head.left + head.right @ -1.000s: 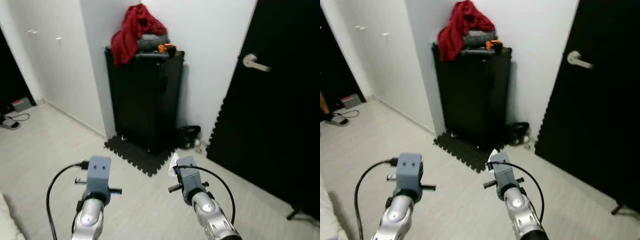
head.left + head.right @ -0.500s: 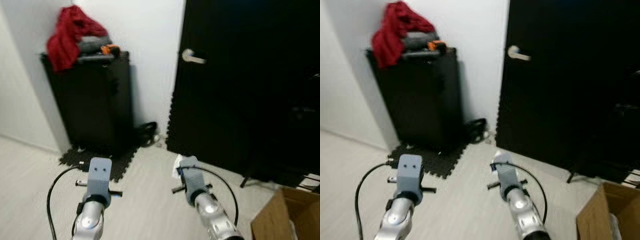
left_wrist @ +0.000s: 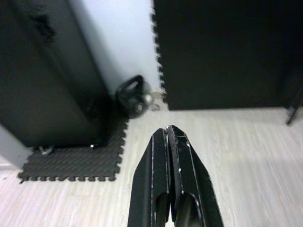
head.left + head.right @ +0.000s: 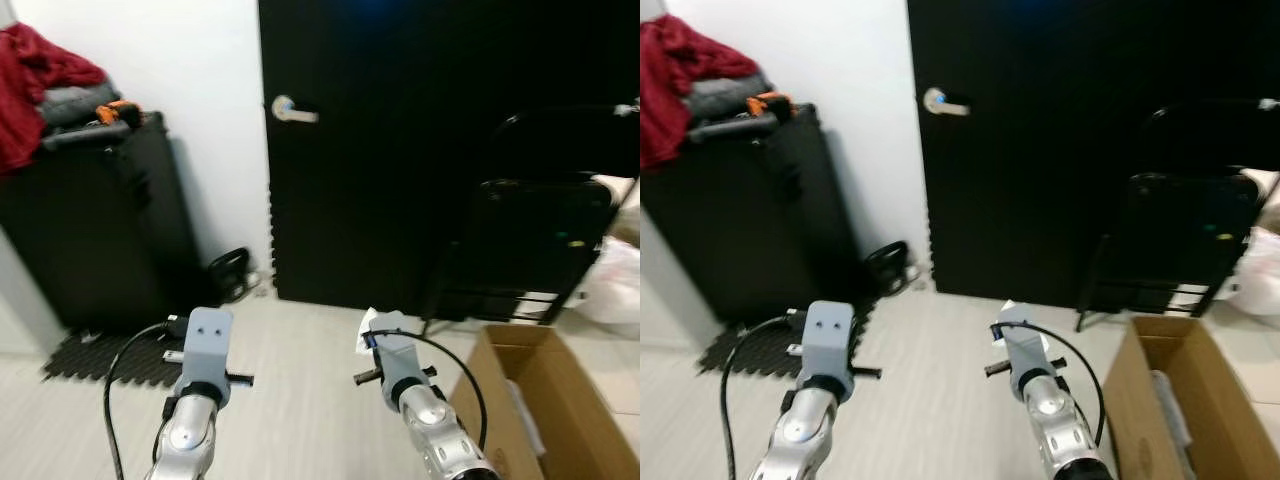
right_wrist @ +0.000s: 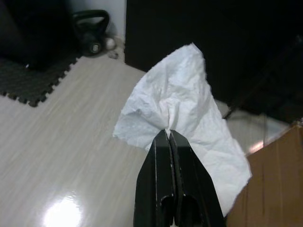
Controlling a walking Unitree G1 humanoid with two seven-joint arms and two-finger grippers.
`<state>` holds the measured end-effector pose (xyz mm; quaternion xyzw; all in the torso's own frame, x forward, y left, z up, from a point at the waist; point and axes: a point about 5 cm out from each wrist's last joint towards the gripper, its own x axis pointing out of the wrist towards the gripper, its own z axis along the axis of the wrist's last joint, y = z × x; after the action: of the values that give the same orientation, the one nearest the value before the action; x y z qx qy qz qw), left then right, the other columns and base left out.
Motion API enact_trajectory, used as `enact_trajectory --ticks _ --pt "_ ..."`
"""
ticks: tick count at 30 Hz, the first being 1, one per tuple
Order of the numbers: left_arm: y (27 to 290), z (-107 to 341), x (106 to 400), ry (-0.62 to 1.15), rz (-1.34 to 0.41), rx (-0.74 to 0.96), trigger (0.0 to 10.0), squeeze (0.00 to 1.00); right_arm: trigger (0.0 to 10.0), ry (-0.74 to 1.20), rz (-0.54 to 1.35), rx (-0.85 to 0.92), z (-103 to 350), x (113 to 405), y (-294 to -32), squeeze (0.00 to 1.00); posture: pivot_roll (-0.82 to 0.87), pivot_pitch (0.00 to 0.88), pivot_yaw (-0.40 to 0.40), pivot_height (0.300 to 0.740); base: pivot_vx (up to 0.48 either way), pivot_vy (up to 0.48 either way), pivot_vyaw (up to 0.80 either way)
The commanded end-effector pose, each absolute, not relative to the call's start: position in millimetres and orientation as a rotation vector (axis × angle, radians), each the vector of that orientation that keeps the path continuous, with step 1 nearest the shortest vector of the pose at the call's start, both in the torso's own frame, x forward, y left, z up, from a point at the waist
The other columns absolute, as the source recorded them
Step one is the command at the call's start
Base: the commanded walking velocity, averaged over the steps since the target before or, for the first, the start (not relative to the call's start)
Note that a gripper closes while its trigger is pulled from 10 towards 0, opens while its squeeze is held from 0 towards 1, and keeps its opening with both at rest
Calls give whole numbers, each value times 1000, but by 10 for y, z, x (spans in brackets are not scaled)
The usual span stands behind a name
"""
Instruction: Clean up the room
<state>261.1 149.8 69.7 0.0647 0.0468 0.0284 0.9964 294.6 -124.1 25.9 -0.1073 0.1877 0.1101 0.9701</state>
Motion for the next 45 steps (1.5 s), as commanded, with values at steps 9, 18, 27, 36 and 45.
enact_trajectory --ticks 9,18,27,36,45 --pt "1492 699 2620 95 55 130 10000 0 10000 393 219 -216 241 2938 -1255 0 31 0 25 740 0 0 -800" --pt "1512 690 2607 101 58 133 10000 0 10000 392 220 -218 247 2945 -1248 0 32 0 26 740 0 0 -800" --pt "1519 693 2610 99 64 133 10000 0 10000 390 224 -218 252 2955 -1244 0 33 0 22 740 0 0 -800" --pt "1544 661 2582 111 81 126 10000 0 10000 382 232 -229 270 2978 -1240 0 33 0 17 740 0 0 -800" --pt "1573 655 2562 116 95 124 10000 0 10000 378 243 -234 281 2990 -1221 0 35 0 14 740 0 0 -800"
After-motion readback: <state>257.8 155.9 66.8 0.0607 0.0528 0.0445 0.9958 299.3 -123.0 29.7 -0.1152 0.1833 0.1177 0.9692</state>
